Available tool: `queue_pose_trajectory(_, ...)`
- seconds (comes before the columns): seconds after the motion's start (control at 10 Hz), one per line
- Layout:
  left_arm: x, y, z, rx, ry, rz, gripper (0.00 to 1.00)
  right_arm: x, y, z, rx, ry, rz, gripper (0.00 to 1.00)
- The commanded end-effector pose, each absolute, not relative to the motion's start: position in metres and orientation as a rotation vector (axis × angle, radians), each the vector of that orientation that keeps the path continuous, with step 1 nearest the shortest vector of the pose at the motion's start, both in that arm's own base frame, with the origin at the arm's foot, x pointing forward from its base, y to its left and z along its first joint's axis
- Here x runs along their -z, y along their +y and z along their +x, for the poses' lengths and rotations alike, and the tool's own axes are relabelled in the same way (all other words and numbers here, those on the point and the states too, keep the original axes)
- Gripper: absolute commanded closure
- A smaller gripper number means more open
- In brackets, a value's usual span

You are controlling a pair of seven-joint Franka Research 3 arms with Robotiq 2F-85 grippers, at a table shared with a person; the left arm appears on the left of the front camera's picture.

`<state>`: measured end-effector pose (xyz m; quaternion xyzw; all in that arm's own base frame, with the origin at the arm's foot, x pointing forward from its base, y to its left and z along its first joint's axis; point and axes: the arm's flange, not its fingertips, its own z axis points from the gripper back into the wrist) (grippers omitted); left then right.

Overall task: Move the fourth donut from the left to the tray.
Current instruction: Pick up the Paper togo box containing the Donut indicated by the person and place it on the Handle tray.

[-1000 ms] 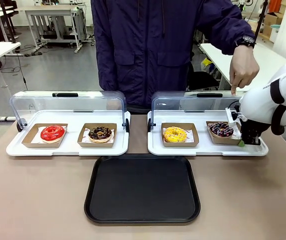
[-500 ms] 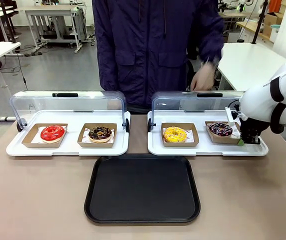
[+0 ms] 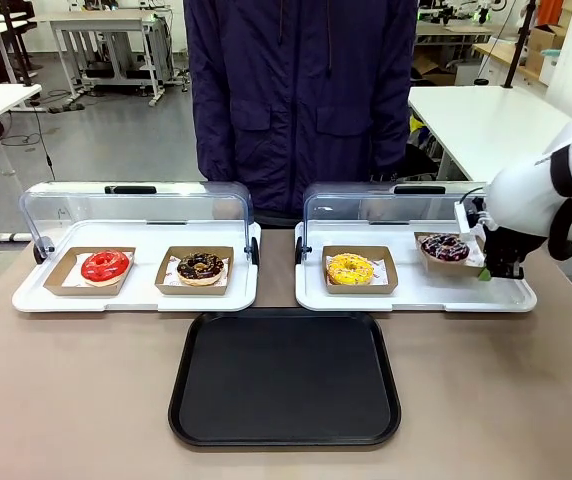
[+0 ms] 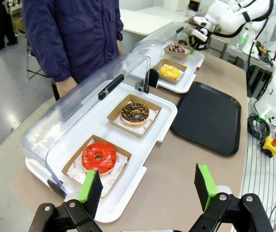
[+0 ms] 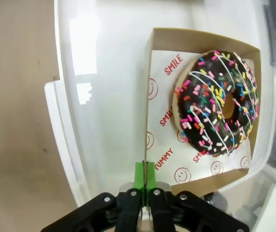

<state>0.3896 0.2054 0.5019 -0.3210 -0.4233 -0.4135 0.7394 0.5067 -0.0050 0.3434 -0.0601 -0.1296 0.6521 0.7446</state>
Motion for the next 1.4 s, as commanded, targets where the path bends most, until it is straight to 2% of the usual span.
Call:
queue_pose_trajectory(0.0,-0.504,0.204,0.388,0.912,-0.936,-0.713,0.00,-0.374,0.011,0.485,-1.368,-0.288,-0.203,0.98)
queue_pose_trajectory(0.4,-0.504,0.204,0.388,0.912,-0.936,-0.713,0.00,-0.416,0.051,0.445,-1.331,-0.305,-0.262,0.98)
queue_pose_trajectory(0.9,-0.504,0.204,0.388,0.912,-0.936,-0.713,0.00,-0.419,0.117,0.389,-1.326,-0.288,-0.172,0.98)
queue_pose_trajectory(1.3,-0.504,0.204,0.388,0.912,-0.936,-0.713,0.00,-0.407,0.189,0.330,-1.371,-0.319,-0.172,0.98)
